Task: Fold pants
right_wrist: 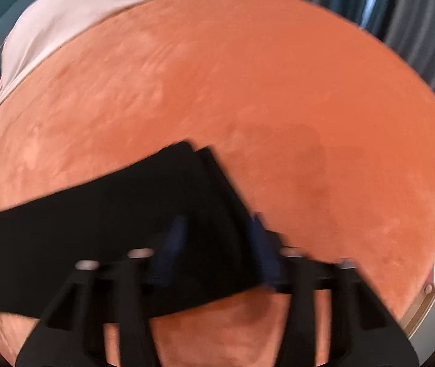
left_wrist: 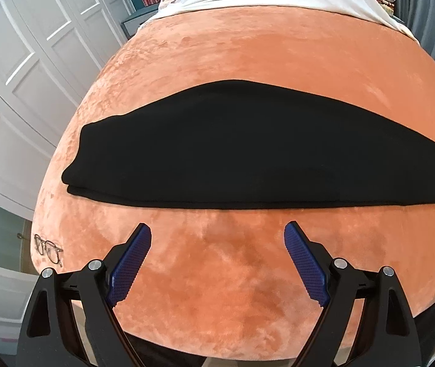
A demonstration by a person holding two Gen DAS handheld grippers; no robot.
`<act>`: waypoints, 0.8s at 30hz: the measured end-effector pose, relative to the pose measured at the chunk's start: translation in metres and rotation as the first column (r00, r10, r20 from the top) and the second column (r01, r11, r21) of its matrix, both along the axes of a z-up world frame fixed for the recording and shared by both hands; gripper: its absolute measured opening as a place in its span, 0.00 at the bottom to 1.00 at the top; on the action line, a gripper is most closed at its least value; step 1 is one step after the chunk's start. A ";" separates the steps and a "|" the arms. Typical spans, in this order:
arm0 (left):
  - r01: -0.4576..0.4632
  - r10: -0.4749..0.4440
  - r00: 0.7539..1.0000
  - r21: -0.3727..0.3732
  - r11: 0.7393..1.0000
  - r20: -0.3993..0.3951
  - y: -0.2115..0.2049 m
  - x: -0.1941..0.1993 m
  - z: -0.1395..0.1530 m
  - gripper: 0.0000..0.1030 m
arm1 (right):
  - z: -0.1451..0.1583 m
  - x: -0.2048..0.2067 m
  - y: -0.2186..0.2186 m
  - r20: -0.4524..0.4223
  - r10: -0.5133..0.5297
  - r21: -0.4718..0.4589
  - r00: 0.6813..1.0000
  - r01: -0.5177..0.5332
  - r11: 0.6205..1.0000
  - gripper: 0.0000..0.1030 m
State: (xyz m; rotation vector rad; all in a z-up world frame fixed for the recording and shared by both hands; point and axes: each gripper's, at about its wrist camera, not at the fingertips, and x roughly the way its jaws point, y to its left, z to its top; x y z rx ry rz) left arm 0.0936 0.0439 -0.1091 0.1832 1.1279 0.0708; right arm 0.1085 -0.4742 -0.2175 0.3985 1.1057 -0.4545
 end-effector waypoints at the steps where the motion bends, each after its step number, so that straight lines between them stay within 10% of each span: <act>1: -0.002 0.002 1.000 0.005 1.000 -0.006 0.000 0.001 -0.002 0.84 | 0.001 0.004 0.007 -0.015 0.038 -0.033 0.999 -0.039 0.999 0.15; 6: -0.002 0.003 1.000 0.032 0.999 -0.023 -0.004 0.006 -0.007 0.84 | 0.049 -0.011 0.021 0.117 0.130 -0.141 0.985 -0.113 0.984 0.07; 8: -0.003 0.004 1.000 0.024 1.000 -0.022 -0.005 0.007 -0.007 0.84 | 0.036 -0.012 0.010 0.052 0.130 -0.206 0.990 -0.117 0.972 0.07; 10: 0.000 0.001 1.000 0.029 1.000 -0.021 -0.007 0.008 -0.008 0.84 | -0.002 -0.011 -0.007 -0.058 0.118 -0.071 0.991 -0.122 0.990 0.08; 13: 0.004 -0.003 1.000 0.039 0.999 -0.016 -0.009 0.007 -0.007 0.84 | 0.019 -0.015 0.001 0.048 0.104 -0.104 0.993 -0.098 0.990 0.19; 15: 0.011 -0.010 1.000 0.044 0.999 -0.026 -0.011 0.007 -0.010 0.84 | 0.028 -0.009 0.003 0.079 0.106 -0.103 0.991 -0.097 0.990 0.52; 20: 0.017 -0.014 0.999 0.070 0.997 -0.035 -0.018 0.007 -0.012 0.84 | 0.024 0.033 -0.004 0.028 0.129 -0.162 0.991 -0.123 0.979 0.55; 22: 0.014 -0.012 0.999 0.078 0.997 -0.035 -0.019 0.007 -0.012 0.84 | 0.014 0.051 -0.006 0.014 0.164 -0.146 0.986 -0.160 0.976 0.55; 24: 0.012 -0.008 0.999 0.089 0.996 -0.042 -0.021 0.009 -0.014 0.84 | 0.005 0.055 -0.007 -0.013 0.210 -0.109 0.978 -0.210 0.972 0.15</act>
